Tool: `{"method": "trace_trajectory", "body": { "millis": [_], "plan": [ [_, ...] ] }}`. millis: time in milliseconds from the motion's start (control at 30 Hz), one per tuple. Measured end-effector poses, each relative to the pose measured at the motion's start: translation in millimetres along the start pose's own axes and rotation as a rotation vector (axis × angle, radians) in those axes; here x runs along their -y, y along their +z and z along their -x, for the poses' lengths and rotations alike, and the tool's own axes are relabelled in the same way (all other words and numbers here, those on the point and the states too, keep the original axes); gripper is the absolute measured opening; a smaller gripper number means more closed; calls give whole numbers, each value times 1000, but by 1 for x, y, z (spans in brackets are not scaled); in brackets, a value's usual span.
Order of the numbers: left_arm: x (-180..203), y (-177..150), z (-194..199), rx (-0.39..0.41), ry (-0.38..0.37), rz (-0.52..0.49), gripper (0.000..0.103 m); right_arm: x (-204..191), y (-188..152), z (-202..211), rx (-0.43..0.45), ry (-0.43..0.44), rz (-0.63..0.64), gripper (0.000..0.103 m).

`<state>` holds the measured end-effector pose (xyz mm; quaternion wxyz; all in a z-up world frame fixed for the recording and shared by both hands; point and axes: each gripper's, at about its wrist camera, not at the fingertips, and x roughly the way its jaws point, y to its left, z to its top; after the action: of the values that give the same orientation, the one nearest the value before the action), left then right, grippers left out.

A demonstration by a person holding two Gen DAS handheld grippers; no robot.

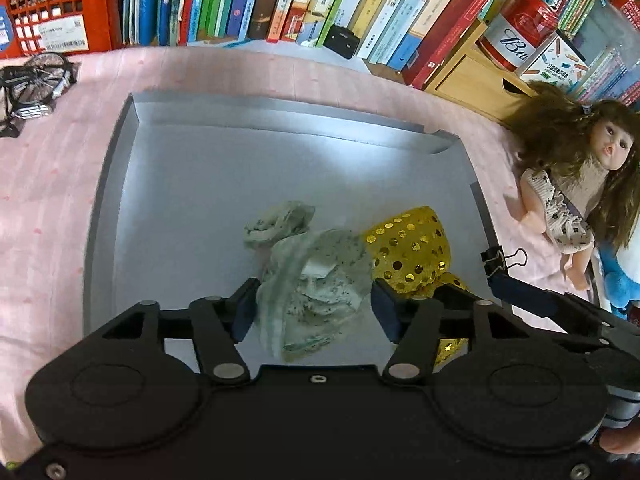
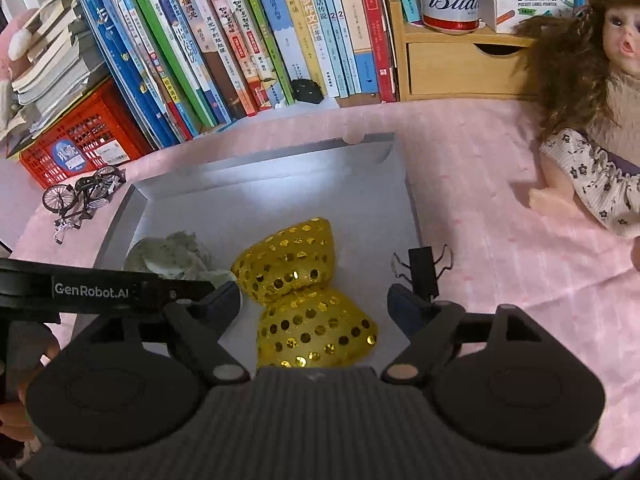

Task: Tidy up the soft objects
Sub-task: 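Carry the bow and cloth into the white tray and open both tools, then withdraw both tools from the tray toward the remaining items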

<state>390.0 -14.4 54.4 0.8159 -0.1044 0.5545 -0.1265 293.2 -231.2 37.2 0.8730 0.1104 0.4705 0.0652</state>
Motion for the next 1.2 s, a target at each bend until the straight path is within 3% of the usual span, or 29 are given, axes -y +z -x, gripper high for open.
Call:
{"method": "trace_trajectory", "body": {
  "millis": [67, 133, 600, 1200],
  "plan": [
    [2, -2, 6, 20, 18, -5, 71, 2, 0, 4, 4, 7, -11, 88],
    [2, -3, 15, 39, 24, -7, 74, 1, -1, 10, 9, 5, -11, 88],
    [27, -42, 109, 183, 24, -72, 77, -10, -13, 84, 113, 37, 44, 89],
    [29, -197, 179, 506, -54, -172, 86, -8, -110, 172, 342, 124, 169, 91]
  ]
}}
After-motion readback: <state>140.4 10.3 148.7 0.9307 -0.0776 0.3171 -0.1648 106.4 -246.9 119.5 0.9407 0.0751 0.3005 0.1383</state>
